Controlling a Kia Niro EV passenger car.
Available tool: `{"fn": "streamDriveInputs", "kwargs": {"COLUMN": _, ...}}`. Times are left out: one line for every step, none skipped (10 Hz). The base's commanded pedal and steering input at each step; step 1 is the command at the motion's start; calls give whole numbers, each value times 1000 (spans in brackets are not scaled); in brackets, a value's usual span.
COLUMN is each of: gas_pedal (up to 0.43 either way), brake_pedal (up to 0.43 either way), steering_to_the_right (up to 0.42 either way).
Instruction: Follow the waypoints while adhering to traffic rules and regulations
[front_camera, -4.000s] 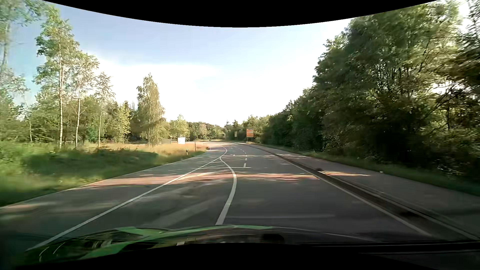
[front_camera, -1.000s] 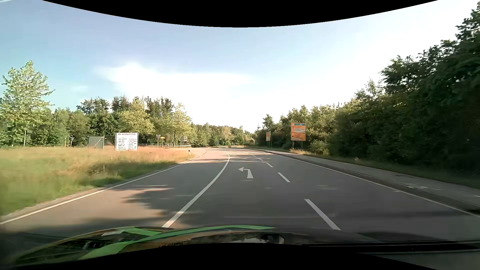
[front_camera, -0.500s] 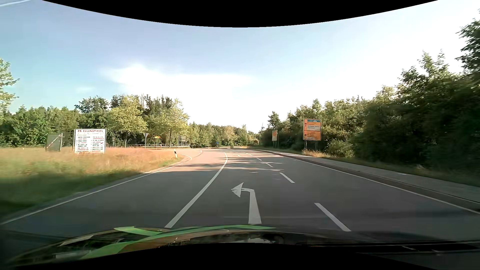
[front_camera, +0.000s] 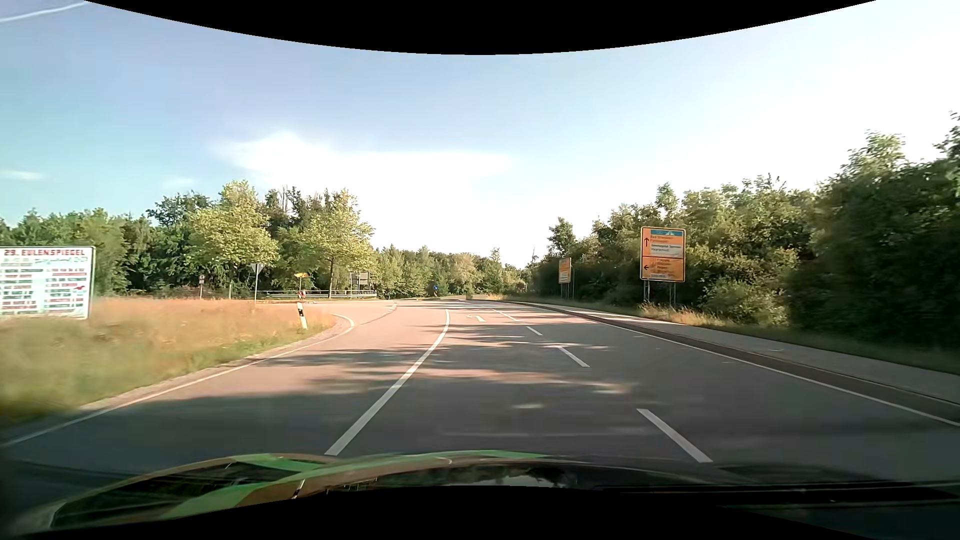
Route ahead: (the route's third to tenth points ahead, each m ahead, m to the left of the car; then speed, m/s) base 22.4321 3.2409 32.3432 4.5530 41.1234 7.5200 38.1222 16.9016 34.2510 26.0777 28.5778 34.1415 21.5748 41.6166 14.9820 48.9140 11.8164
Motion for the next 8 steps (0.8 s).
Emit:
{"fn": "streamDriveInputs", "kwargs": {"gas_pedal": 0, "brake_pedal": 0, "steering_to_the_right": -20}}
{"fn": "streamDriveInputs", "kwargs": {"gas_pedal": 0, "brake_pedal": 0, "steering_to_the_right": -21}}
{"fn": "streamDriveInputs", "kwargs": {"gas_pedal": 0, "brake_pedal": 0, "steering_to_the_right": -21}}
{"fn": "streamDriveInputs", "kwargs": {"gas_pedal": 0, "brake_pedal": 0, "steering_to_the_right": -20}}
{"fn": "streamDriveInputs", "kwargs": {"gas_pedal": 0, "brake_pedal": 0, "steering_to_the_right": -21}}
{"fn": "streamDriveInputs", "kwargs": {"gas_pedal": 0, "brake_pedal": 0, "steering_to_the_right": -21}}
{"fn": "streamDriveInputs", "kwargs": {"gas_pedal": 0, "brake_pedal": 0, "steering_to_the_right": -21}}
{"fn": "streamDriveInputs", "kwargs": {"gas_pedal": 0, "brake_pedal": 0, "steering_to_the_right": -21}}
